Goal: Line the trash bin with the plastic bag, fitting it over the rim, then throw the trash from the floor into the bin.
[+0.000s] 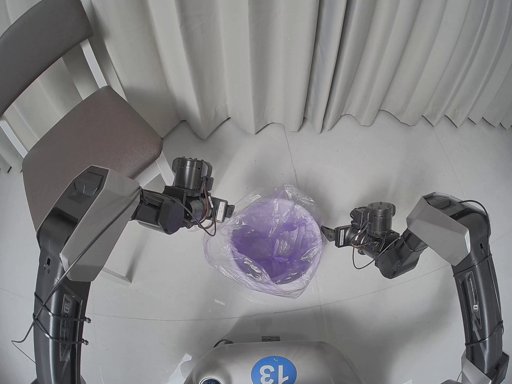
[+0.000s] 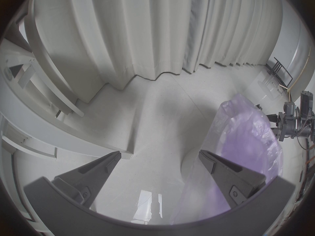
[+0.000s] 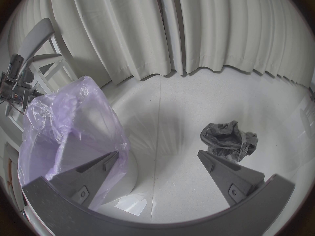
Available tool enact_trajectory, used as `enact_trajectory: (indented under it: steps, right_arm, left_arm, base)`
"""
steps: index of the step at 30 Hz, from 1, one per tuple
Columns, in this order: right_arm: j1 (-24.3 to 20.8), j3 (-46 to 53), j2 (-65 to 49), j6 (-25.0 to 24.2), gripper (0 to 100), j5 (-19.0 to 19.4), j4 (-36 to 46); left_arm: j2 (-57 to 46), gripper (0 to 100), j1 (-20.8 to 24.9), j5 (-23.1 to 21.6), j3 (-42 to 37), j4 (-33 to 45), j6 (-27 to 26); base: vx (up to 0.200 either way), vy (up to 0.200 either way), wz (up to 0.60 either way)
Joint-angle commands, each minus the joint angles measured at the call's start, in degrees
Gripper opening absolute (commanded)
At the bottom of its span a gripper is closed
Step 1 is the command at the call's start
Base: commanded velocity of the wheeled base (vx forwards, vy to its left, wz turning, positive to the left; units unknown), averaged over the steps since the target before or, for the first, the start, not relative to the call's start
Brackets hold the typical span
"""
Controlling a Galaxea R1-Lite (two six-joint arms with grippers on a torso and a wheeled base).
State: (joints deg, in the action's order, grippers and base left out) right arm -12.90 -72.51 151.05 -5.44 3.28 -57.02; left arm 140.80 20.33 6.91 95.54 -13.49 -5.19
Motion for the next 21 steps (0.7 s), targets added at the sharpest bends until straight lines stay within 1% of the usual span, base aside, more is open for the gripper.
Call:
enact_trajectory:
  steps: [1, 4, 9, 16, 21]
  right_arm:
    - [-0.11, -1.49, 3.11, -0.01, 100, 0.15, 0.24]
    - [-0.11, -2.29, 4.07, -0.01, 100, 0.24, 0.59]
    - [-0.11, -4.31, 4.25, -0.19, 100, 0.24, 3.84]
    - [-0.11, -7.56, 5.13, -0.28, 100, 0.15, 7.53]
    - [0.77, -5.89, 2.49, -0.28, 100, -0.55, 7.80]
  left_arm:
    - [2.81, 100, -0.65, 0.21, 1.49, 0.84, -0.34]
    - [4.04, 100, -1.26, 0.29, 2.02, 1.28, -0.52]
    - [6.24, 100, -2.05, 0.65, 3.16, 1.37, -0.61]
    - [10.11, 100, -1.96, 1.44, 5.98, 1.37, -0.52]
    - [7.29, 100, -3.02, 1.44, 5.27, 1.19, 1.24]
  base:
    - [0.000, 0.000, 0.00]
    - [0.000, 0.000, 0.00]
    - [0.000, 0.000, 0.00]
    - [0.000, 0.000, 0.00]
    - [0.000, 0.000, 0.00]
